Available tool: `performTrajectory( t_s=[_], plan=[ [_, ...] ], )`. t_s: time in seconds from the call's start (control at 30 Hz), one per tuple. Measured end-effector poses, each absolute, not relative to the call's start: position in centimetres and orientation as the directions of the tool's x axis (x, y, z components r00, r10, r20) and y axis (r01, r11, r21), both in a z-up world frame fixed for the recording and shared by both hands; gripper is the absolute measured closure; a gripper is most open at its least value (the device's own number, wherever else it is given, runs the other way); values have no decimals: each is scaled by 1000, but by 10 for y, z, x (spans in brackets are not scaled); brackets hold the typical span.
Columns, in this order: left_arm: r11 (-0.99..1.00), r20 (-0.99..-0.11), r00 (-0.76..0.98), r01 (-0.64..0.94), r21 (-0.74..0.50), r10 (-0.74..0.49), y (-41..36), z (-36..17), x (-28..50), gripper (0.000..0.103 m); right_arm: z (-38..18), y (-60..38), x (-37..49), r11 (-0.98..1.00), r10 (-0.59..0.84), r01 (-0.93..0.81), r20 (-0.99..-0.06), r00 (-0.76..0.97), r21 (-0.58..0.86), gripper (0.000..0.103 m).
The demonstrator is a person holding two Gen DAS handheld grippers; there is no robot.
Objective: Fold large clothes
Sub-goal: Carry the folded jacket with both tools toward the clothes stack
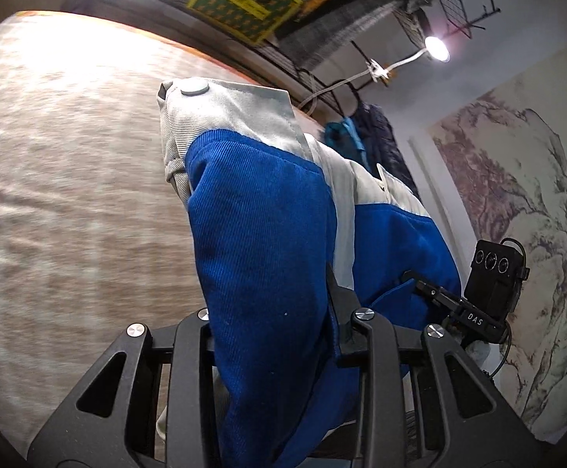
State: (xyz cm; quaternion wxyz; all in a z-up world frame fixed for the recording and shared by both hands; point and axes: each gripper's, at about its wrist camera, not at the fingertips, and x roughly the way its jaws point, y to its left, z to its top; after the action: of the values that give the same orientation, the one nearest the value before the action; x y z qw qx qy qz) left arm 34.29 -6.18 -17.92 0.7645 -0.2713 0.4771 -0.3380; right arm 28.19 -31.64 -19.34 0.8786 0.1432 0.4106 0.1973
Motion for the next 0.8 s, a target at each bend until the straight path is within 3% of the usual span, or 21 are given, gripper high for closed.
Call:
performTrajectory(
  t_s=[0.37,0.8],
  plan=[
    [550,-487,257,417,-723,-835,-193,-118,376,73,-131,-428,253,916,360,-137,-621,696,378,83],
    [455,-386,244,551,-699,-890,-344,-48,445,73,-33,-549,277,973,165,-44,-552,817,226,83]
  ],
)
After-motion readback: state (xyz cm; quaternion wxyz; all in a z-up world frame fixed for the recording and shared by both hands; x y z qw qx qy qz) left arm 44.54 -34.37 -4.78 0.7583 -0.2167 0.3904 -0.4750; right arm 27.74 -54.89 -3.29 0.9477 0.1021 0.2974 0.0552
